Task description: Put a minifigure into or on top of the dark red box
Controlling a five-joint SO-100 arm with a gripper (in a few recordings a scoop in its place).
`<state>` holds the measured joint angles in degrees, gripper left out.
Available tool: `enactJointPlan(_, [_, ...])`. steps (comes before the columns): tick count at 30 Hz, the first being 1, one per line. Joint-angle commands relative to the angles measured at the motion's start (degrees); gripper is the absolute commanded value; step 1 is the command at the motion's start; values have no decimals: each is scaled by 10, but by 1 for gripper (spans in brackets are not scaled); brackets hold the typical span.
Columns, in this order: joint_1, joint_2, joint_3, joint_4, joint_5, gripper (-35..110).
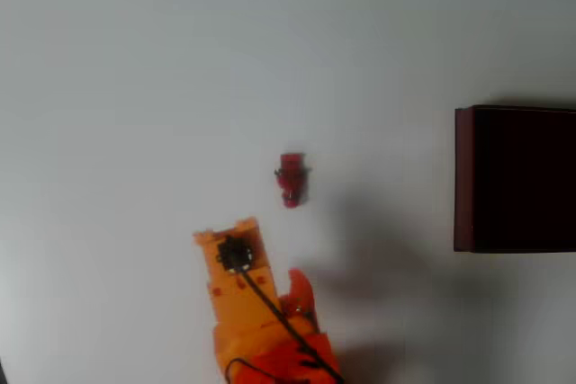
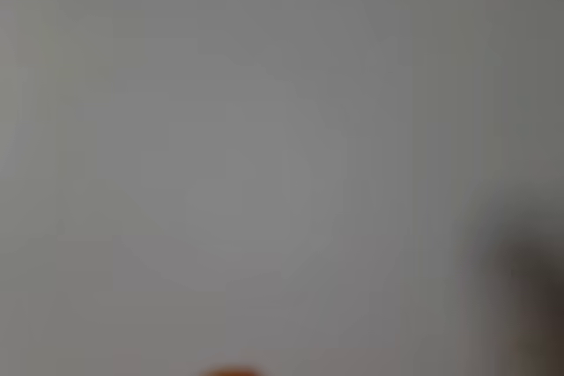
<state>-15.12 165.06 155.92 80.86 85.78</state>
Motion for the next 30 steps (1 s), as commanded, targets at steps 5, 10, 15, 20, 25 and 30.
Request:
enactJointPlan(5, [29,-82,-17,-89,85,21])
enactJointPlan(10, [62,-248,-110,-120,51,22])
enactJointPlan(15, [80,-306,-134,-152,39,22])
enactJointPlan(20, [94,-379,-164,-178,26,22])
enactJointPlan(25, [102,-439,-182,-203,21,22])
enactJointPlan(30, [111,-471,-186,-221,22,22])
